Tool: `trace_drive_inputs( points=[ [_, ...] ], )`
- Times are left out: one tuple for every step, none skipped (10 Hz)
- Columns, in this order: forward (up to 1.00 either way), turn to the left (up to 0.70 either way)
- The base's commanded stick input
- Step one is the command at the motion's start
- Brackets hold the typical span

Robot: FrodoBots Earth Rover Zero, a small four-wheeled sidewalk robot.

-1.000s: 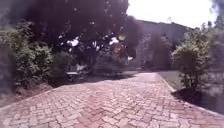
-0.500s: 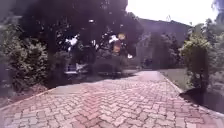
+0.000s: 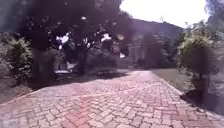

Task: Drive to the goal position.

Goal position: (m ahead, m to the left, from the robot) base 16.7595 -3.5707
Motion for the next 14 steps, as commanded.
trace_drive_inputs(
  points=[
    [0.70,-0.35],
    [0.70,-0.35],
    [0.70,-0.35],
    [0.70,-0.20],
    [0.70,-0.03],
    [0.70,0.00],
    [0.70,0.00],
    [0.70,0.00],
    [0.70,0.00],
    [0.70,0.00],
    [0.70,0.00],
    [0.70,0.00],
    [0.70,0.00],
    [0.70,0.00]
  ],
)
